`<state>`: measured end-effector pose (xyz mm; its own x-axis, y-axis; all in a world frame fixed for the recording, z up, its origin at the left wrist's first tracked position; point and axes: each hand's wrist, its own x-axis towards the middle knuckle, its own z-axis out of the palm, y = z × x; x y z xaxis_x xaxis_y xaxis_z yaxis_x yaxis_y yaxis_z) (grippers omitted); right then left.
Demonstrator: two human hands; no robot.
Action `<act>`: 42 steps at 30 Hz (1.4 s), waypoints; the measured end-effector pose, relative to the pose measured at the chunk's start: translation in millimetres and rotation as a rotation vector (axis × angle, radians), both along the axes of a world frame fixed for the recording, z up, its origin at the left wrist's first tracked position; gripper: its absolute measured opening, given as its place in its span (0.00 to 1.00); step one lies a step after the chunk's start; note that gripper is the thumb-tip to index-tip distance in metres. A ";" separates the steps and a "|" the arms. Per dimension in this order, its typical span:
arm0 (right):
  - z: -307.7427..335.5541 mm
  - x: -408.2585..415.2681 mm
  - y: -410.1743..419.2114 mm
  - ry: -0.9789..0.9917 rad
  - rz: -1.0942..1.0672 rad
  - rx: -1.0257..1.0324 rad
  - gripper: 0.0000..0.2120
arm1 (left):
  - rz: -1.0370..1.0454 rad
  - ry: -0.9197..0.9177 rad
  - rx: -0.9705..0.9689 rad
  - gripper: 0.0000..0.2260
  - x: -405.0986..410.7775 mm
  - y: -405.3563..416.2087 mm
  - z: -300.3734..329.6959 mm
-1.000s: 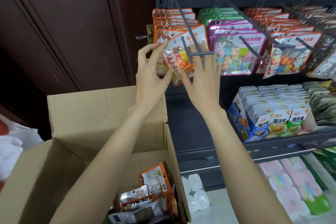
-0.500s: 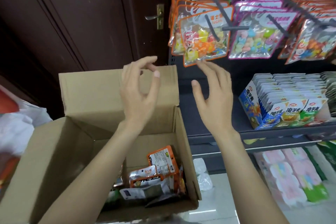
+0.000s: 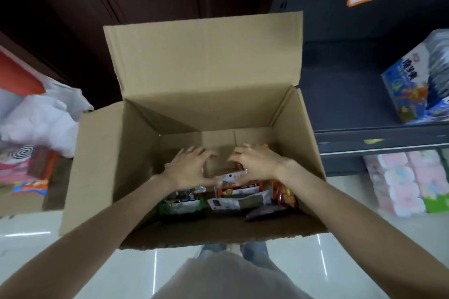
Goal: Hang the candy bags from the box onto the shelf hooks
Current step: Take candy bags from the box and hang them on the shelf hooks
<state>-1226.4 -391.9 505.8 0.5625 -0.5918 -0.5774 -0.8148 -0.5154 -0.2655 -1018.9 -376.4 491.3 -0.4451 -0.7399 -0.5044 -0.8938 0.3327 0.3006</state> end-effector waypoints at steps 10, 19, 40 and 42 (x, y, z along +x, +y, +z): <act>-64.3 -10.4 13.0 0.310 0.101 0.045 0.33 | -0.243 -0.041 0.075 0.36 -33.9 18.2 -58.3; -77.2 -5.7 12.7 0.318 0.060 -0.033 0.28 | -0.195 -0.002 -0.051 0.22 -42.8 13.6 -85.5; 48.3 70.2 61.8 -0.512 -0.737 -0.948 0.12 | 1.057 1.373 0.275 0.21 -36.3 9.1 73.0; 49.1 77.0 65.3 -0.520 -0.671 -0.946 0.15 | 1.105 1.417 0.186 0.17 -29.6 6.5 70.3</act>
<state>-1149.4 -326.6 554.9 0.0258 -0.9058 0.4228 -0.8990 -0.2060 -0.3864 -1048.5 -369.9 561.6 0.0409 -0.9458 -0.3220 0.2847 -0.2979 0.9112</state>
